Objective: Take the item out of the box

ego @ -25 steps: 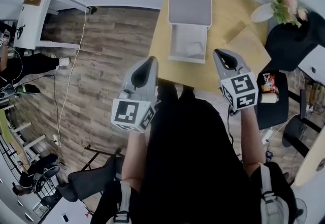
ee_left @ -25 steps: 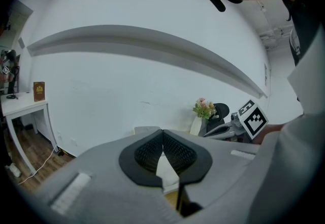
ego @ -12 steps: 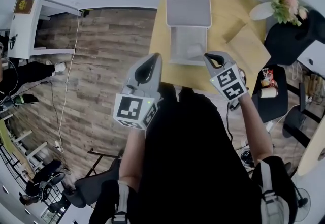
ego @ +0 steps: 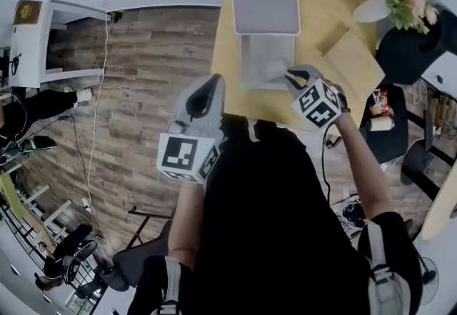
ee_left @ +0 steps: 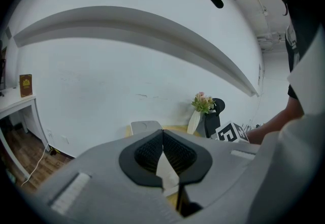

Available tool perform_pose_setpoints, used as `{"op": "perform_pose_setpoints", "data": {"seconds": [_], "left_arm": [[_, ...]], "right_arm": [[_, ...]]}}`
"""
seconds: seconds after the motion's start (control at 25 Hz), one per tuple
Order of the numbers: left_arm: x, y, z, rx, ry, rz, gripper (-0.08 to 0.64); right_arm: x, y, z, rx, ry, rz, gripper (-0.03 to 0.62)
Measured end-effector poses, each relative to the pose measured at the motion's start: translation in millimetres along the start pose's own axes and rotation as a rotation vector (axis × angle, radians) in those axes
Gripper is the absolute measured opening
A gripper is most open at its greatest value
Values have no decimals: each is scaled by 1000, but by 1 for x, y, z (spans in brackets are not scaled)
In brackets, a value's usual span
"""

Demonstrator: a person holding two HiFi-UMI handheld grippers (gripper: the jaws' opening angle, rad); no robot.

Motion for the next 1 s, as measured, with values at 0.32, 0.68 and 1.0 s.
{"op": "perform_pose_setpoints", "data": {"seconds": [0.32,0.68,1.0], "left_arm": [[1,-4,-4,7,4,-4,11],[6,-6,-16,6,36,-2,11],[17,-4,-29,5,73,-4,11]], "right_arm": [[0,-10,18,66,38,-100,95],[1,-18,44,145,115,-261,124],[7,-11,61,188,211,-387,156]]}}
Point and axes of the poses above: the fingertips, and each gripper's own axes: z forward along the fingers, x to its left, y out of its top, the point moved 9 cm from there along -z, backward along the fingers, and after that the axes turned 12 degrees about -x, right-handed, at the moved point
